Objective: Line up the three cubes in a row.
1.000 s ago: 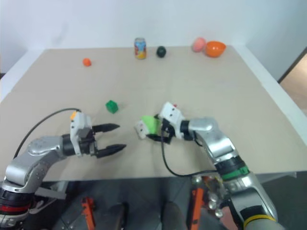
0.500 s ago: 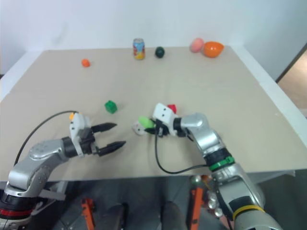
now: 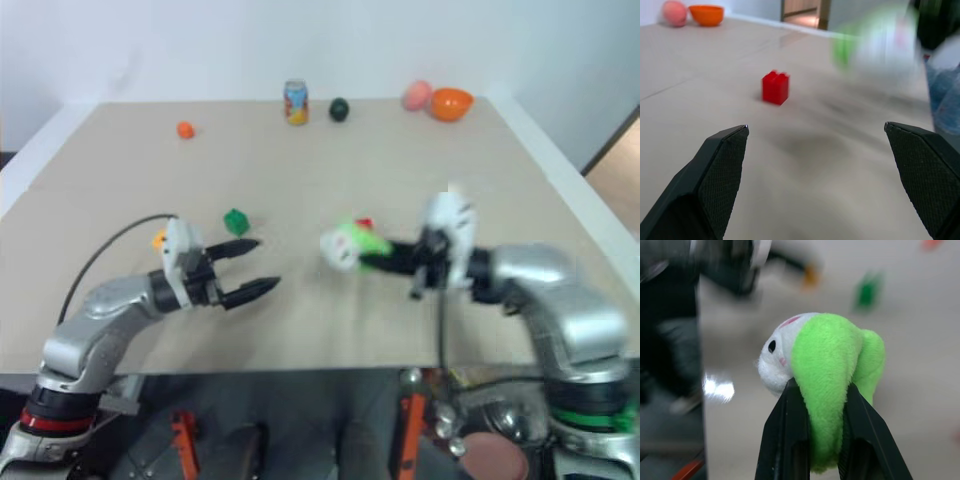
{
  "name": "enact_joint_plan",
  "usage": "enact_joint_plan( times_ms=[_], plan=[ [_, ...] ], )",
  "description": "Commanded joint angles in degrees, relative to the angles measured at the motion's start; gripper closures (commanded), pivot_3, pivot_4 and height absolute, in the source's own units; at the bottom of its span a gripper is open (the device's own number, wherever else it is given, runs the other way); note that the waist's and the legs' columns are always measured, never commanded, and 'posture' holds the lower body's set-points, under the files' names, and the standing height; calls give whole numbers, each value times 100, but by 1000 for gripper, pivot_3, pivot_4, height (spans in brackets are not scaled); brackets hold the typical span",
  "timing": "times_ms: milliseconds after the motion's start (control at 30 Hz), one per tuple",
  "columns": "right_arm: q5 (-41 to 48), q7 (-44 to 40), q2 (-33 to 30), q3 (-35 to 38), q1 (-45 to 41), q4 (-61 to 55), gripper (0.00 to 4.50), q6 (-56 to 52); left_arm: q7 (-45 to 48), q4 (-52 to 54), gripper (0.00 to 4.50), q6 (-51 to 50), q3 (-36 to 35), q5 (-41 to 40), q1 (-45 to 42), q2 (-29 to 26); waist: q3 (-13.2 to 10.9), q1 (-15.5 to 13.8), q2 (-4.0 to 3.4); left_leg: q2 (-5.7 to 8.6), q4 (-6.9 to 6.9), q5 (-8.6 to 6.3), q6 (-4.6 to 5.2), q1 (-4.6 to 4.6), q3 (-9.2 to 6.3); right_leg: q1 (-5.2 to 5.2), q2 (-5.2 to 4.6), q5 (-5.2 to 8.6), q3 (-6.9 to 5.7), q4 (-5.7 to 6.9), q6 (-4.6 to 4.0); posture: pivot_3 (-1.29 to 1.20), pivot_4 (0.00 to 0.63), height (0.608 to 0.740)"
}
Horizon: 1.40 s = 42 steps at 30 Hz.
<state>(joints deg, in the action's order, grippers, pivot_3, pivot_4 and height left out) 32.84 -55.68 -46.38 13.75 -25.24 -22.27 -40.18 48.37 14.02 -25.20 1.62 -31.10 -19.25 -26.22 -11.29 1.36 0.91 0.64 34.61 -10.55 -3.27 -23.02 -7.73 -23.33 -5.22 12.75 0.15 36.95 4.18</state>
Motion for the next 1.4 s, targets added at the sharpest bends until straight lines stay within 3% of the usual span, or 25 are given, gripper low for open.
enact_joint_plan(
  times_ms=[33,200,400,500,600,833,933,1100,1267,1400],
  plan=[
    [-1123,1288,60,-166,-19,501,4076,244,-155,-200,0,124,14,109,-212,164,-1,1,11,-12,0,2,3,2,15,4,0,-1,-6,0,-3,0,150,740],
    [-2449,3107,686,-695,-364,1624,4076,448,-53,-357,0,152,89,159,-358,254,-1,4,11,-29,15,12,11,-12,59,-6,0,-21,6,0,-5,0,150,740],
    [-2852,4115,1373,-595,-908,2415,2116,679,28,-446,0,150,118,205,-448,296,-2,17,9,-30,7,14,8,-26,82,-20,1,-34,25,0,28,0,150,740],
    [-2879,4299,1478,-507,-1122,2689,925,865,30,-464,0,147,115,200,-442,315,-2,17,9,-30,3,14,8,-26,86,-19,0,-28,27,0,35,0,150,740],
    [-2919,4357,1514,-519,-1243,2851,19,1064,26,-420,0,145,121,192,-382,324,-2,14,9,-29,3,14,9,-26,87,-18,0,-25,27,-1,39,0,150,740],
    [-2755,4470,1601,-290,-1580,3169,19,1361,28,-294,0,67,76,105,-239,295,-2,20,9,-33,3,14,10,-21,90,-17,1,-28,27,-1,34,0,150,740],
    [-2171,4010,1704,-107,-1597,2661,19,1244,90,-326,0,78,-1,86,-217,211,-2,24,9,-33,3,14,10,-21,91,-17,1,-28,27,0,35,0,150,740],
    [-1312,2484,1248,-754,-447,514,19,548,348,-348,0,196,-124,186,-75,-171,-1,40,8,-41,-4,8,21,-19,90,-14,7,-16,23,0,40,0,150,740],
    [-1224,2282,769,-847,337,-299,19,-42,677,-319,0,233,-183,91,54,-469,-2,14,8,-36,-3,3,28,-24,96,-13,-2,-3,20,-1,41,0,150,740],
    [-1298,2454,869,-1090,521,-472,19,-258,887,-402,0,393,-72,246,24,-569,-2,6,8,-40,5,5,27,-21,100,-12,-2,-2,19,-1,8,0,150,740]
  ],
)
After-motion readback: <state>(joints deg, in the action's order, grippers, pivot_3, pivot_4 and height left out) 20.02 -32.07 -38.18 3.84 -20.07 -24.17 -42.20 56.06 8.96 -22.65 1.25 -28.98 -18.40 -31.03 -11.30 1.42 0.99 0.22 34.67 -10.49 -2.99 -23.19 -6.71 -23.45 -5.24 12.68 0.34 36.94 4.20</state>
